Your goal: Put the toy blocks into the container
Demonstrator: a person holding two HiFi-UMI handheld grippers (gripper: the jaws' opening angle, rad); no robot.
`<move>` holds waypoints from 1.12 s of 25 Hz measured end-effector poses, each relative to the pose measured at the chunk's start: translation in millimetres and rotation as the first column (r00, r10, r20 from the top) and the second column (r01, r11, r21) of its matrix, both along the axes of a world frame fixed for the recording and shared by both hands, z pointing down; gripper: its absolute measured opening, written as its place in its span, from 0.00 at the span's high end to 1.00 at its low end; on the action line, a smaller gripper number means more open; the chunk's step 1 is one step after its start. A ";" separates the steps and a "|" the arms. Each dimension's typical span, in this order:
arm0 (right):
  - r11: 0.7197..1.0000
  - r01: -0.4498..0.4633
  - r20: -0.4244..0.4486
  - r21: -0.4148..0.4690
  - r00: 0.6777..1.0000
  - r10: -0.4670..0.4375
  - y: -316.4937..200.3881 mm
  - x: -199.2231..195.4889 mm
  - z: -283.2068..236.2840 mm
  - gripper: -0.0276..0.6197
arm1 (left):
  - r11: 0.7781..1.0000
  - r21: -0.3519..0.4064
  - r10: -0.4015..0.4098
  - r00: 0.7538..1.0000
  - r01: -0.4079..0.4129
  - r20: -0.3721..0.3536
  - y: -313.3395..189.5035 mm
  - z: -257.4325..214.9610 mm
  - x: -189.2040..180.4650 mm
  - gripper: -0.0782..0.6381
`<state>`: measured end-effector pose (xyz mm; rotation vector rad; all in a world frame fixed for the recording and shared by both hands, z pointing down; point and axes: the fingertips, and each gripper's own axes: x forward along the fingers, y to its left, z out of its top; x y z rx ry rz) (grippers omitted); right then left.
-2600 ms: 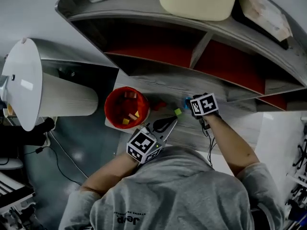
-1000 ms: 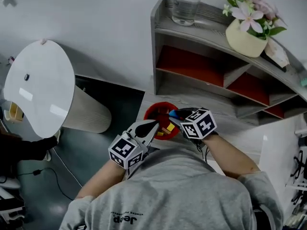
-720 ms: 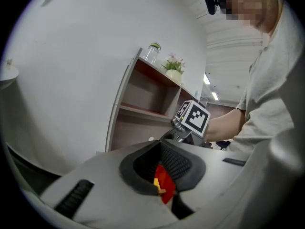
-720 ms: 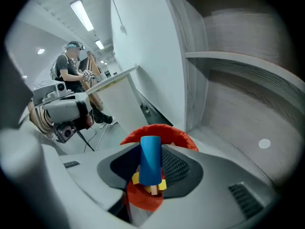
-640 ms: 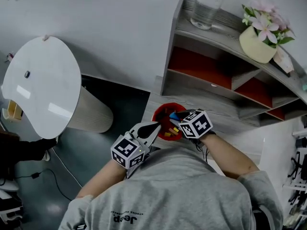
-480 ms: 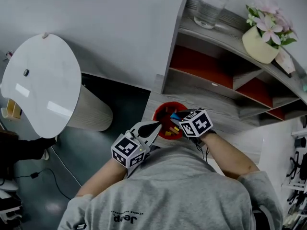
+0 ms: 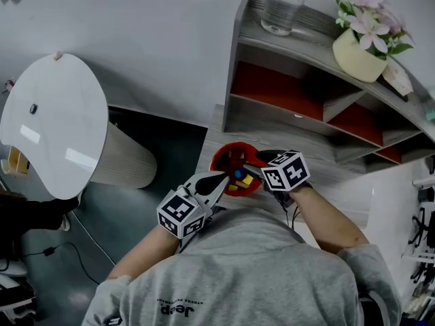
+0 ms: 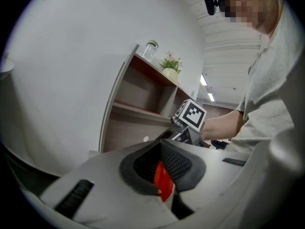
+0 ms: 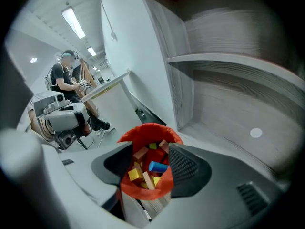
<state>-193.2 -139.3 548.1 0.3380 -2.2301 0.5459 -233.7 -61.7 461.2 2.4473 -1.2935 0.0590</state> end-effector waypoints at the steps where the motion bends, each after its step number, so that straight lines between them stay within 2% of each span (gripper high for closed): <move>1: 1.000 -0.008 0.007 0.005 1.000 0.008 -3.1 6.0 -1.8 0.55 | 1.000 0.001 0.005 1.000 -0.005 0.003 -1.2 -0.5 4.4 0.88; 8: 0.993 -0.089 0.007 0.074 0.996 0.088 -47.9 80.5 -1.2 0.55 | 0.999 -0.004 0.042 0.999 -0.042 0.010 -17.7 -2.0 56.3 0.88; 12: 0.991 -0.089 -0.063 0.096 0.993 0.095 -70.2 134.8 27.1 0.56 | 0.998 -0.022 0.061 0.998 -0.060 0.021 -33.4 7.0 102.7 0.88; 16: 0.997 -0.036 -0.151 0.075 0.987 0.047 -73.4 177.0 79.2 0.56 | 0.997 -0.060 0.053 0.998 -0.052 0.024 -52.3 29.9 152.2 0.88; 21: 0.998 0.055 -0.204 0.021 0.978 -0.049 -52.4 198.9 148.6 0.56 | 0.992 -0.123 0.027 1.000 -0.025 0.011 -67.3 63.8 205.4 0.88; 28: 0.998 0.063 -0.217 0.010 0.974 -0.060 -49.4 204.3 200.1 0.56 | 0.984 -0.179 0.017 1.000 -0.012 0.025 -73.0 102.4 245.2 0.88</move>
